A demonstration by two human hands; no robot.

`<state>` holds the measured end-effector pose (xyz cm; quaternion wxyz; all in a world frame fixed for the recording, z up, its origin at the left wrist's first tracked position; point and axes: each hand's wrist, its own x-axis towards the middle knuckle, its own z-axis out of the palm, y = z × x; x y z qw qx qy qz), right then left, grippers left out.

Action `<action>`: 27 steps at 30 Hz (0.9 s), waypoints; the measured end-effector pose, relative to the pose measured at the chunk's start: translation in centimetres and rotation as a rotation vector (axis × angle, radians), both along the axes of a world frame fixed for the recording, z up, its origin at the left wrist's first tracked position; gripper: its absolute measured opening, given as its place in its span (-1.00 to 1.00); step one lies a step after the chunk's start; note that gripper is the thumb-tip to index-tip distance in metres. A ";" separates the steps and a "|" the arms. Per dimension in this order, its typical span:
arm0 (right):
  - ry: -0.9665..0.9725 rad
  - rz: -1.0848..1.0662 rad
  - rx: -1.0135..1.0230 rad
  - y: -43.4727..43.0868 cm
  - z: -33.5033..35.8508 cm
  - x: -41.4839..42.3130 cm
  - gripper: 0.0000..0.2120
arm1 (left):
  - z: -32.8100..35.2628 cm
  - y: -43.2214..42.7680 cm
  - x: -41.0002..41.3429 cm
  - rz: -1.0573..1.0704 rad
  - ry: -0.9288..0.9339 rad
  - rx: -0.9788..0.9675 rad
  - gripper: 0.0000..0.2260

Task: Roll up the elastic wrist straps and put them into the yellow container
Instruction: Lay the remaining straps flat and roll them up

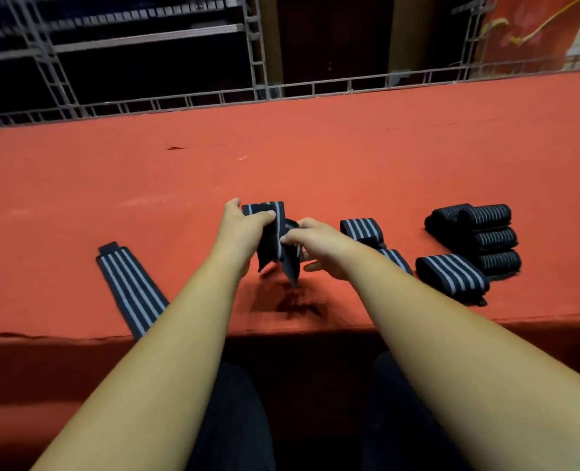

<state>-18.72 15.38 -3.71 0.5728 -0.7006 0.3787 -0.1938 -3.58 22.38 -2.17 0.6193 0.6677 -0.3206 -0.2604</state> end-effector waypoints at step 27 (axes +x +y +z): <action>-0.458 -0.230 0.364 0.3 10.4 -0.6 -0.73 | 7.1 6.3 1.2 -0.343 -0.674 0.813 -0.72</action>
